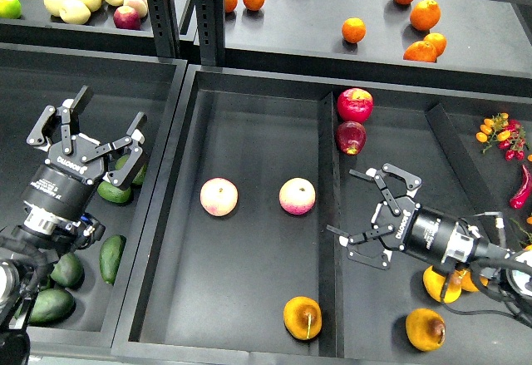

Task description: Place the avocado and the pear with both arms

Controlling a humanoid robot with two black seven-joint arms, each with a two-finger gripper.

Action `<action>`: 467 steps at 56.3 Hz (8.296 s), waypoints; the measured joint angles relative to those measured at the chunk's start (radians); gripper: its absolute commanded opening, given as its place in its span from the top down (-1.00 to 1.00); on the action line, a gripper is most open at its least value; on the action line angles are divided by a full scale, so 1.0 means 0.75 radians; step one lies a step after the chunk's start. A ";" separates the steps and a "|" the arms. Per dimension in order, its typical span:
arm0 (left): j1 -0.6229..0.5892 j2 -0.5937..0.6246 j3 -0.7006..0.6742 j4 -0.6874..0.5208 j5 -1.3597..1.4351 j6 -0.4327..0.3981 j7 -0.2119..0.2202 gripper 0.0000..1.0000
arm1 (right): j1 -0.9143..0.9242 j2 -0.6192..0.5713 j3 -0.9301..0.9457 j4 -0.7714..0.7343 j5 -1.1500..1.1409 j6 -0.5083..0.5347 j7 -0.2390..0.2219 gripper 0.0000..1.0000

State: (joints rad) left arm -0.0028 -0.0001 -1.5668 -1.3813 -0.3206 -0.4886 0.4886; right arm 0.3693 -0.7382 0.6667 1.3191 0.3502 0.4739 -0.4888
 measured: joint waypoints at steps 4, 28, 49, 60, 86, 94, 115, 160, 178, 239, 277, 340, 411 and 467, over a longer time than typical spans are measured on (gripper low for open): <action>0.018 0.000 -0.010 0.000 0.000 0.000 0.000 -0.96 | 0.024 -0.024 -0.061 -0.001 -0.024 0.014 0.000 -1.00; 0.071 0.000 0.031 -0.003 0.002 0.000 0.000 -0.97 | 0.089 0.049 -0.324 -0.055 -0.311 0.019 0.000 -0.99; 0.064 0.000 0.084 -0.003 -0.001 0.000 0.000 -0.98 | 0.139 0.144 -0.449 -0.151 -0.391 -0.054 0.000 -0.99; 0.060 0.000 0.087 -0.004 -0.002 0.000 0.000 -0.98 | 0.143 0.247 -0.436 -0.274 -0.393 -0.074 0.000 -0.99; 0.060 0.000 0.120 -0.005 -0.002 0.000 0.000 -0.98 | 0.159 0.354 -0.440 -0.426 -0.393 -0.084 0.000 -0.99; 0.060 0.000 0.134 -0.005 -0.002 0.000 0.000 -0.98 | 0.159 0.355 -0.441 -0.455 -0.393 -0.084 0.000 -0.99; 0.056 0.000 0.166 -0.005 -0.002 0.000 0.000 -0.98 | 0.158 0.409 -0.440 -0.510 -0.389 -0.084 0.000 -0.99; 0.055 0.000 0.166 -0.005 -0.002 0.000 0.000 -0.98 | 0.149 0.559 -0.440 -0.642 -0.393 -0.119 0.000 -0.85; 0.061 0.000 0.164 -0.005 -0.002 0.000 0.000 -0.98 | 0.142 0.596 -0.438 -0.694 -0.391 -0.122 0.001 -0.56; 0.069 0.000 0.165 -0.005 -0.002 0.000 0.000 -0.98 | 0.117 0.626 -0.318 -0.667 -0.284 -0.125 0.000 0.47; 0.064 0.000 0.175 -0.005 -0.002 0.000 0.000 -0.98 | 0.033 0.172 -0.131 -0.288 -0.155 -0.126 0.000 0.47; 0.059 0.000 0.193 -0.004 -0.002 0.000 0.000 -0.98 | -0.142 0.122 -0.134 -0.455 -0.260 -0.100 0.000 0.44; 0.063 0.000 0.195 -0.004 -0.001 0.000 0.000 -0.98 | -0.129 0.178 -0.132 -0.621 -0.336 -0.069 0.000 -0.74; 0.065 0.000 0.245 -0.003 0.000 0.000 0.000 -0.98 | -0.117 0.289 0.234 -0.425 -0.160 -0.087 0.000 -0.97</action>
State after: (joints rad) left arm 0.0460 0.0000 -1.3830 -1.3836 -0.3206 -0.4887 0.4887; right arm 0.2818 -0.5211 0.8421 1.0004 0.2300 0.4086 -0.4887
